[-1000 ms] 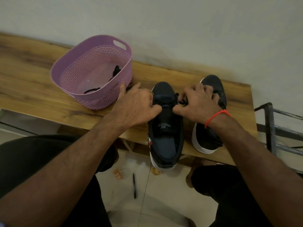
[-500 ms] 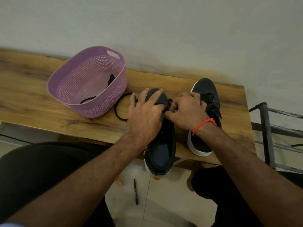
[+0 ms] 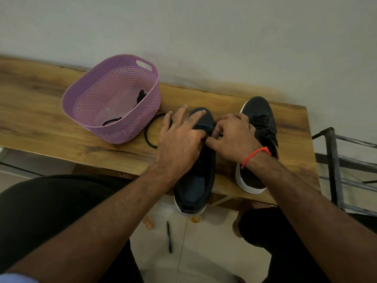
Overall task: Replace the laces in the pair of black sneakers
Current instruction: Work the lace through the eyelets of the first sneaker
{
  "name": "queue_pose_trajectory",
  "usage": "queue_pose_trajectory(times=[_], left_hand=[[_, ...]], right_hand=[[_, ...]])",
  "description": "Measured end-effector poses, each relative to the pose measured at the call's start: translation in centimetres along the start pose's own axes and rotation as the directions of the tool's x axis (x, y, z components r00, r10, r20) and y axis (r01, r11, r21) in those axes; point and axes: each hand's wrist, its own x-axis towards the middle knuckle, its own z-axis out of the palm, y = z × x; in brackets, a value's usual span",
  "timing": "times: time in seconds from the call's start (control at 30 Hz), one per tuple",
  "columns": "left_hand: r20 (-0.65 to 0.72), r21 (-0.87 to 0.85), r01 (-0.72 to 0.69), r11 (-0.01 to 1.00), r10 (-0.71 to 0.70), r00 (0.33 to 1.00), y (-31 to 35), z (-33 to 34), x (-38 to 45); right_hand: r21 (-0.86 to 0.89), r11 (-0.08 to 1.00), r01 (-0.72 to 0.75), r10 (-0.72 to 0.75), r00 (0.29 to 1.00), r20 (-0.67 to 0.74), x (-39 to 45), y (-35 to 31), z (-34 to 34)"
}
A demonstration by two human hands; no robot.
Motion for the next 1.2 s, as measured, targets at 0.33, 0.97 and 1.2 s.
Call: queue_pose_trajectory(times=[0.33, 0.97, 1.2], left_hand=[[-0.078, -0.078, 0.256, 0.964, -0.262, 0.962, -4.4, -1.8, 1.2], [0.034, 0.024, 0.068, 0.997, -0.068, 0.997, -1.3, -0.9, 0.3], [-0.171, 0.0, 0.303, 0.953, -0.299, 0.939, -5.2, -2.8, 1.2]], right_hand=[[-0.061, 0.99, 0.128, -0.127, 0.992, 0.026, 0.4, 0.0, 0.2], [0.012, 0.994, 0.111, -0.111, 0.993, 0.036, 0.4, 0.2, 0.4], [-0.017, 0.996, 0.086, -0.086, 0.996, 0.028, 0.5, -0.1, 0.3]])
